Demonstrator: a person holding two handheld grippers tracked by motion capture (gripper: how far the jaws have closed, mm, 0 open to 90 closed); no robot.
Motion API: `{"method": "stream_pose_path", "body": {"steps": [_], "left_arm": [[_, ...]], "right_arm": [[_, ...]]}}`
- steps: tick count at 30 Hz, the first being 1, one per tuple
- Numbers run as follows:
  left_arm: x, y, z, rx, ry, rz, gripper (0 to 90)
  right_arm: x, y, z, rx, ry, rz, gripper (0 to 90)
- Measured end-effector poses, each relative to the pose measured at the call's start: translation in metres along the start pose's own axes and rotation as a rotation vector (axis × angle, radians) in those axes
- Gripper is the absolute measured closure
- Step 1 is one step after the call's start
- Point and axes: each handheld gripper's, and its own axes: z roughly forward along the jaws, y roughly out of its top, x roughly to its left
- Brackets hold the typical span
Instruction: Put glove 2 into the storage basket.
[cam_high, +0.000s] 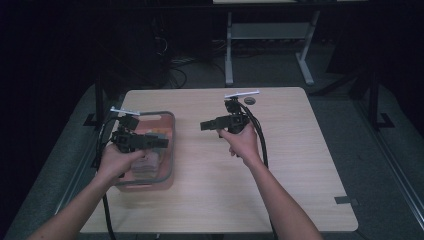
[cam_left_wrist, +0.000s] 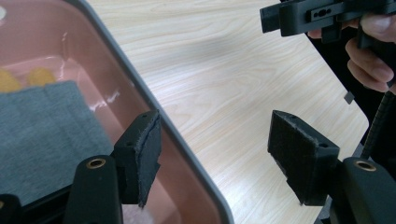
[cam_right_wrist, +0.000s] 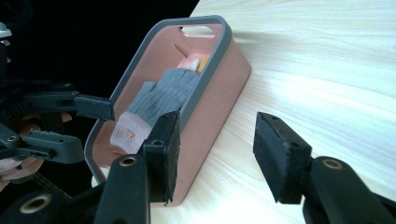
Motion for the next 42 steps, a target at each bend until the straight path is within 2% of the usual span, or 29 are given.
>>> {"method": "stream_pose_path", "body": {"steps": [4, 13, 31, 34, 42], "left_arm": [[-0.004, 0.002, 0.006, 0.0, -0.008, 0.001, 33.6], [-0.017, 0.005, 0.02, 0.009, -0.039, 0.037, 30.3], [-0.044, 0.01, 0.051, 0.03, -0.089, 0.075, 28.1], [-0.048, 0.011, 0.056, 0.034, -0.101, 0.081, 28.1], [-0.054, 0.012, 0.067, 0.041, -0.122, 0.085, 27.8]], "right_arm": [[-0.006, -0.004, -0.005, -0.007, -0.006, 0.008, 49.0], [-0.015, -0.011, -0.016, -0.012, -0.014, 0.024, 47.5], [-0.038, -0.028, -0.04, -0.027, -0.045, 0.065, 46.0], [-0.043, -0.031, -0.044, -0.02, -0.061, 0.068, 45.4], [-0.057, -0.041, -0.054, -0.023, -0.063, 0.092, 44.6]]}}
